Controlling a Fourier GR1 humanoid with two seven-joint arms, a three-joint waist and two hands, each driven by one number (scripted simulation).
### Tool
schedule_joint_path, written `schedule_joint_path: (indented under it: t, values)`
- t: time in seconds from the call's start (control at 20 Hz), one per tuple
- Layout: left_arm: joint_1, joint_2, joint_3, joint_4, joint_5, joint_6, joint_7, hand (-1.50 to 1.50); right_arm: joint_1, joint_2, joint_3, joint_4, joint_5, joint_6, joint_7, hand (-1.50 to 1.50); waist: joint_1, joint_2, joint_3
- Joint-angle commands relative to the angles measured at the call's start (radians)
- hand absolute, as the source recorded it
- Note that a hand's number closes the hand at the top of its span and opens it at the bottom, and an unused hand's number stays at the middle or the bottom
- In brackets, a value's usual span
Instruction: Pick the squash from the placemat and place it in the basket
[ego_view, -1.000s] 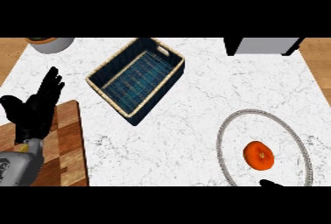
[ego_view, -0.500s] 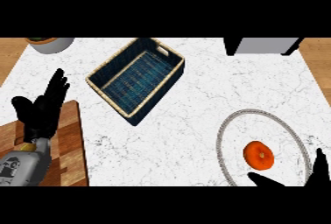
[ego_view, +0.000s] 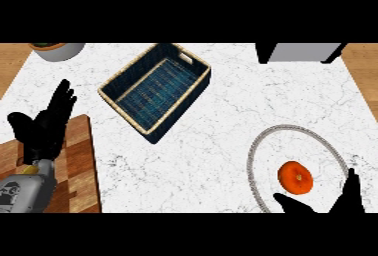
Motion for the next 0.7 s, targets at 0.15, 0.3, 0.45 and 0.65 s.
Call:
schedule_joint_path:
  t: [0.15,0.3,0.45,0.65]
  values:
    - [0.071,-0.041,0.014,-0.112,-0.044,-0.006,0.034,0.00,-0.077,0.006,0.024,0.086,0.049,-0.050,0.073,-1.50,0.004,0.000,0.000]
    - [-0.030,-0.015,0.075,0.034,-0.029,-0.058,-0.003,0.00,-0.088,0.006,0.051,0.106,0.038,-0.098,0.103,-1.50,0.000,0.001,0.000]
    - [0.033,-0.040,0.032,-0.092,-0.057,-0.035,0.065,0.00,-0.074,0.006,-0.032,0.189,-0.002,-0.080,0.031,-1.50,0.004,0.000,0.000]
    - [0.024,-0.064,0.065,-0.018,-0.083,-0.046,0.004,0.00,-0.071,0.006,-0.021,0.186,-0.021,-0.099,0.032,-1.50,0.001,0.000,0.000]
